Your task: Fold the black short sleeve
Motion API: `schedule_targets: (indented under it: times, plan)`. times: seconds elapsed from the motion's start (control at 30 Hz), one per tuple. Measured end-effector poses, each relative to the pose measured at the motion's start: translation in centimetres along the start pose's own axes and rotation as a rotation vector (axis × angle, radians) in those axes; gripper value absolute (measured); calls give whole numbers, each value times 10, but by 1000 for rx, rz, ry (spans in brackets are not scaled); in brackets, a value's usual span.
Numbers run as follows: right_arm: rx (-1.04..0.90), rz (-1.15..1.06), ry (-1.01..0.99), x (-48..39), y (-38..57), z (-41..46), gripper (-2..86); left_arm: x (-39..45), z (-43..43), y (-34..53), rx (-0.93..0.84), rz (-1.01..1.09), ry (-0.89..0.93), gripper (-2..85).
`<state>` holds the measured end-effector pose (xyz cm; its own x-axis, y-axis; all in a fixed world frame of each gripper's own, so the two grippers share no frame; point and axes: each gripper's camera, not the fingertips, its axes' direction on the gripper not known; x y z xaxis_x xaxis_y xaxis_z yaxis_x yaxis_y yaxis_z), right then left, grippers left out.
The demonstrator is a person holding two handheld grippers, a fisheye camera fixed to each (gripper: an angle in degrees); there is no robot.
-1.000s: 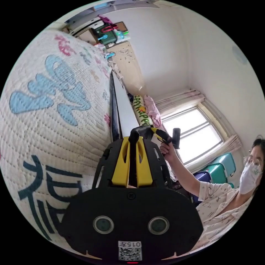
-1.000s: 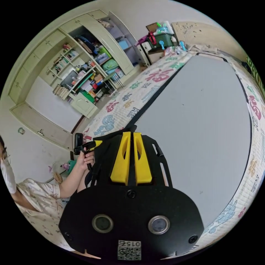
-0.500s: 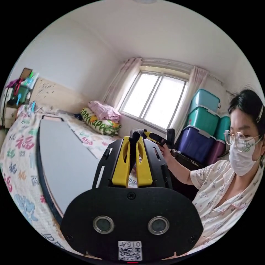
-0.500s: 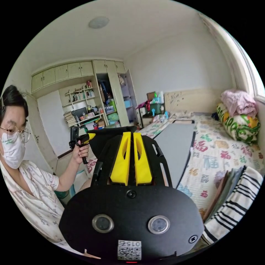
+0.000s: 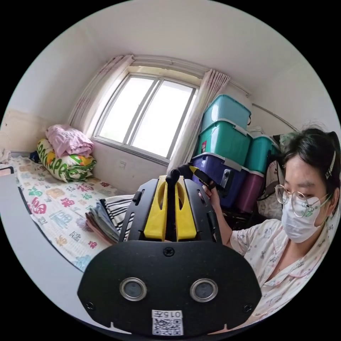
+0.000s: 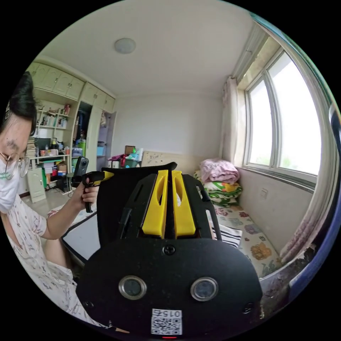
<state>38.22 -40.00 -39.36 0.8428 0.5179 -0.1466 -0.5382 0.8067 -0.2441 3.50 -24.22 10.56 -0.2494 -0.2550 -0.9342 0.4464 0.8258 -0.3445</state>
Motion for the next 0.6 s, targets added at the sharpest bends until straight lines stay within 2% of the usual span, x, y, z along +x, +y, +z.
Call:
schedule_targets:
  times: [0.13, 0.4, 0.6]
  plan:
    - [-54, 41, 120, 44, -3, 39, -2, -41, 73, -29, -49, -34, -22, 6]
    - [-269, 183, 265, 162, 14, 224, -3, -167, 214, -68, -143, -131, -257, 7]
    - [-425, 213, 349, 209, 50, 346, -2, -243, 273, -81, -236, -231, -345, 9]
